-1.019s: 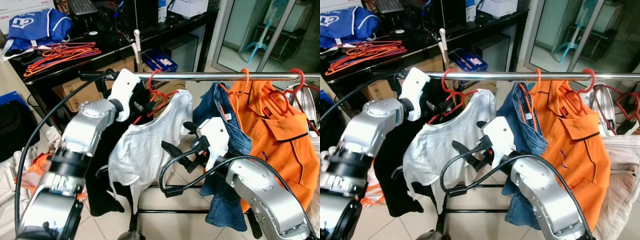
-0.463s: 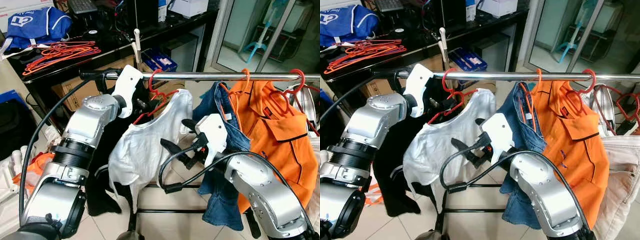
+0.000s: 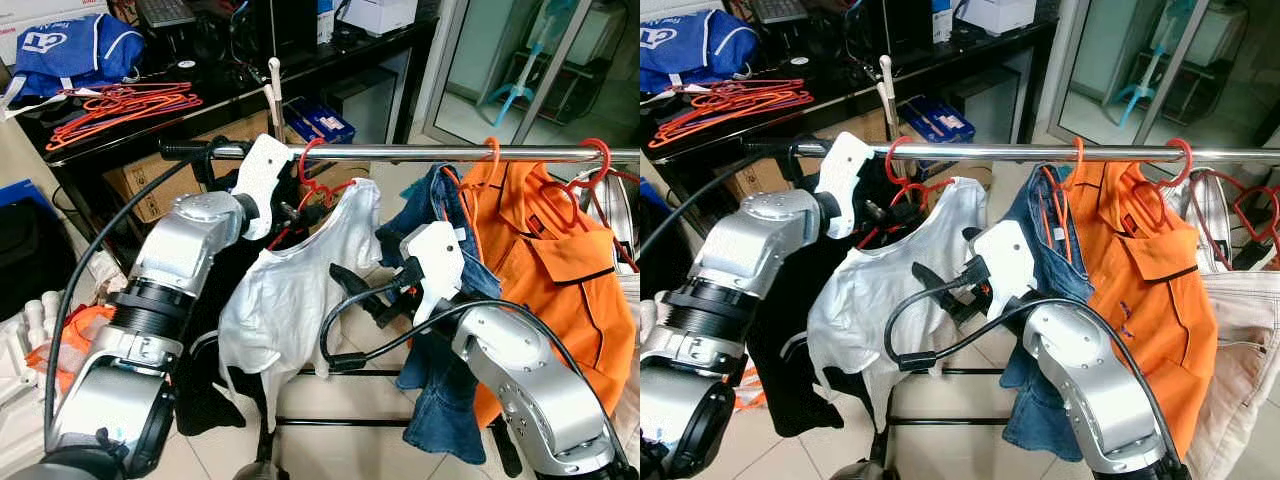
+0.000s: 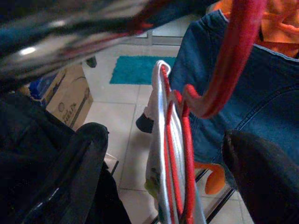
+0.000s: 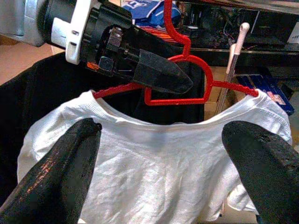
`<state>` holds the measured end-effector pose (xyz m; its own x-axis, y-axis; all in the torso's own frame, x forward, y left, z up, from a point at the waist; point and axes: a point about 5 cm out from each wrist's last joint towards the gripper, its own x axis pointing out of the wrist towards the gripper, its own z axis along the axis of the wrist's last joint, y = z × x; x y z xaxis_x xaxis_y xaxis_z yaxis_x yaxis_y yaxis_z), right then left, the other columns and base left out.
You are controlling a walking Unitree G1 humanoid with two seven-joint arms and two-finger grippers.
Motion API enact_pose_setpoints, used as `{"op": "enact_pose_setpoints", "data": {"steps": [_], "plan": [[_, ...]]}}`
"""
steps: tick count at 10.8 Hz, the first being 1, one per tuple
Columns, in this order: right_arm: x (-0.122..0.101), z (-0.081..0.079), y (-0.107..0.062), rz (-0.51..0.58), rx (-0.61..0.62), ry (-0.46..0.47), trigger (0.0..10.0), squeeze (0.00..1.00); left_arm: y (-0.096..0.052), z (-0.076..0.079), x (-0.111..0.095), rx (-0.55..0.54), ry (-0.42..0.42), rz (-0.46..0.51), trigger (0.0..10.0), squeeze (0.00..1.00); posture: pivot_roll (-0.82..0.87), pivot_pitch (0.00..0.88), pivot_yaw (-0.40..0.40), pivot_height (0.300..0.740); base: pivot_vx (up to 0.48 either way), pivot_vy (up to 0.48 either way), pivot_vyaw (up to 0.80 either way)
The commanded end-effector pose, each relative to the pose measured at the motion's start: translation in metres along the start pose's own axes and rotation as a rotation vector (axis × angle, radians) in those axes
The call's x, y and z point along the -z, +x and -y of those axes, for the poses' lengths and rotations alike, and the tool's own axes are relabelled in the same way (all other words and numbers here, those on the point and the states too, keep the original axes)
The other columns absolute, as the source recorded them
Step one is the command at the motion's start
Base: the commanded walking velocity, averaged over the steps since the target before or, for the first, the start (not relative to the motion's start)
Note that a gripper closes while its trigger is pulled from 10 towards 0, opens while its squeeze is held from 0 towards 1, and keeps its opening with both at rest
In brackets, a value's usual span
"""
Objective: Hang hanger
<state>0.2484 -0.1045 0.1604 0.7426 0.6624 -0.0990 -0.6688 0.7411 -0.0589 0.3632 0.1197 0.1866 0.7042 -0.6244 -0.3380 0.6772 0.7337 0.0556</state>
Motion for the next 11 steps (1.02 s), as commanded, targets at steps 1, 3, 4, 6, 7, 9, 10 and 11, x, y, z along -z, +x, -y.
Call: {"op": "enact_pose_setpoints", "data": {"steps": [1, 3, 4, 6, 7, 9, 10, 11], "plan": [[-0.001, 0.002, -0.002, 0.003, 0.013, -0.005, 10.0, 0.0, 0.001, 0.004, -0.002, 0.029, 0.009, 0.001, 8.9, 0.0, 0.0, 0.0, 0.052, 0.74, 0.0, 0.0, 0.0], [0.001, 0.001, -0.002, 0.0, 0.016, -0.004, 10.0, 0.0, 0.003, 0.002, -0.003, 0.001, 0.021, -0.015, 0.4, 0.0, -0.01, 0.0, 0.059, 0.74, 0.0, 0.0, 0.0], [0.001, 0.001, -0.003, -0.009, 0.013, -0.011, 10.0, 0.0, 0.002, 0.001, -0.005, -0.014, 0.034, -0.031, 0.0, 0.0, -0.01, 0.0, 0.062, 0.74, 0.0, 0.0, 0.0], [0.001, 0.0, -0.005, -0.013, 0.009, -0.015, 10.0, 0.0, 0.0, 0.001, -0.017, 0.001, 0.021, -0.02, 1.3, 0.0, 0.0, 0.0, 0.063, 0.74, 0.0, 0.0, 0.0], [0.001, 0.0, -0.005, -0.015, 0.011, -0.014, 10.0, 0.0, -0.001, 0.003, -0.019, 0.014, 0.018, -0.033, 10.0, 0.0, 0.0, 0.0, 0.068, 0.74, 0.0, 0.0, 0.0], [0.003, -0.002, -0.006, -0.019, 0.009, -0.01, 10.0, 0.0, -0.008, 0.005, -0.018, 0.033, 0.024, -0.074, 10.0, 0.0, 0.0, 0.0, 0.073, 0.74, 0.0, 0.0, 0.0], [0.003, -0.002, -0.007, -0.02, 0.009, -0.01, 10.0, 0.0, -0.009, 0.004, -0.017, 0.023, 0.023, -0.08, 10.0, 0.0, 0.0, 0.0, 0.072, 0.74, 0.0, 0.0, 0.0], [0.004, -0.003, -0.007, -0.02, 0.008, -0.009, 10.0, 0.0, -0.011, 0.001, -0.015, 0.008, 0.019, -0.088, 10.0, 0.0, 0.0, 0.0, 0.07, 0.74, 0.0, 0.0, 0.0]]}}
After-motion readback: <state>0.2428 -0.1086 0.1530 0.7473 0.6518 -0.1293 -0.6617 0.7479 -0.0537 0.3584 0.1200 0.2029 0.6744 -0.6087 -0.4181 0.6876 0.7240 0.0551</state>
